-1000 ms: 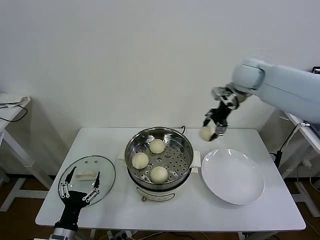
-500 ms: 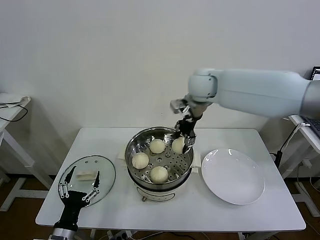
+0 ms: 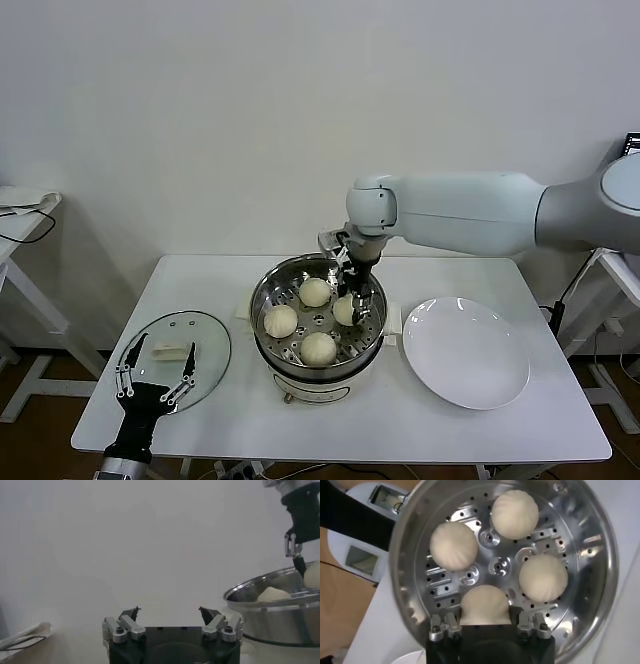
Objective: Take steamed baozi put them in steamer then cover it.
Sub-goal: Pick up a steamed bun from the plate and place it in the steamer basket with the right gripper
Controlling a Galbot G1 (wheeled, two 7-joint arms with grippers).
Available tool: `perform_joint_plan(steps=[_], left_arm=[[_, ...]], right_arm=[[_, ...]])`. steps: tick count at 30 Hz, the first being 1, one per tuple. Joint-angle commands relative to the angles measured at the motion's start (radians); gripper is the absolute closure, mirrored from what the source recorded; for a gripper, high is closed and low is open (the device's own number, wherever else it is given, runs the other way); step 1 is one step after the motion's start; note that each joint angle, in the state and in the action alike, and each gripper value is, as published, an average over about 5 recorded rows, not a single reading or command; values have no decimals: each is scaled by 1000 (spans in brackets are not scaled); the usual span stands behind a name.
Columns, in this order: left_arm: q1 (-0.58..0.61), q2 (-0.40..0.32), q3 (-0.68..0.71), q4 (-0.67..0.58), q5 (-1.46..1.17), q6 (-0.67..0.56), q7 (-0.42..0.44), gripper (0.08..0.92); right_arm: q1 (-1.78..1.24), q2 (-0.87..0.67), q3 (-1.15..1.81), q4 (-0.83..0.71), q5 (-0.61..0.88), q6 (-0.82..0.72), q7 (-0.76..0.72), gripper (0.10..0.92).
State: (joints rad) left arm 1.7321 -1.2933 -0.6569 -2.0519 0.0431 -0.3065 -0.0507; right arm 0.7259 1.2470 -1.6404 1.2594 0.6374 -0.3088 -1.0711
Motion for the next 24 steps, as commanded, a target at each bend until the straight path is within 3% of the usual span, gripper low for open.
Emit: perform_joint_plan(steps=[1, 9, 15, 24], left_arm=[[0, 1, -1, 2, -1, 0, 0, 177], [3, 0, -4, -3, -2, -1, -1, 177], [6, 1, -9, -4, -1, -3, -1, 177], [-9, 2, -5, -5, 12, 2, -1, 177]], right_arm=[[-45, 32, -10, -38, -22, -11, 16, 389], [-53, 35, -6, -42, -28, -10, 28, 356], [-34, 8, 8, -8, -30, -9, 27, 241], [23, -178, 158, 152, -51, 20, 50, 203]])
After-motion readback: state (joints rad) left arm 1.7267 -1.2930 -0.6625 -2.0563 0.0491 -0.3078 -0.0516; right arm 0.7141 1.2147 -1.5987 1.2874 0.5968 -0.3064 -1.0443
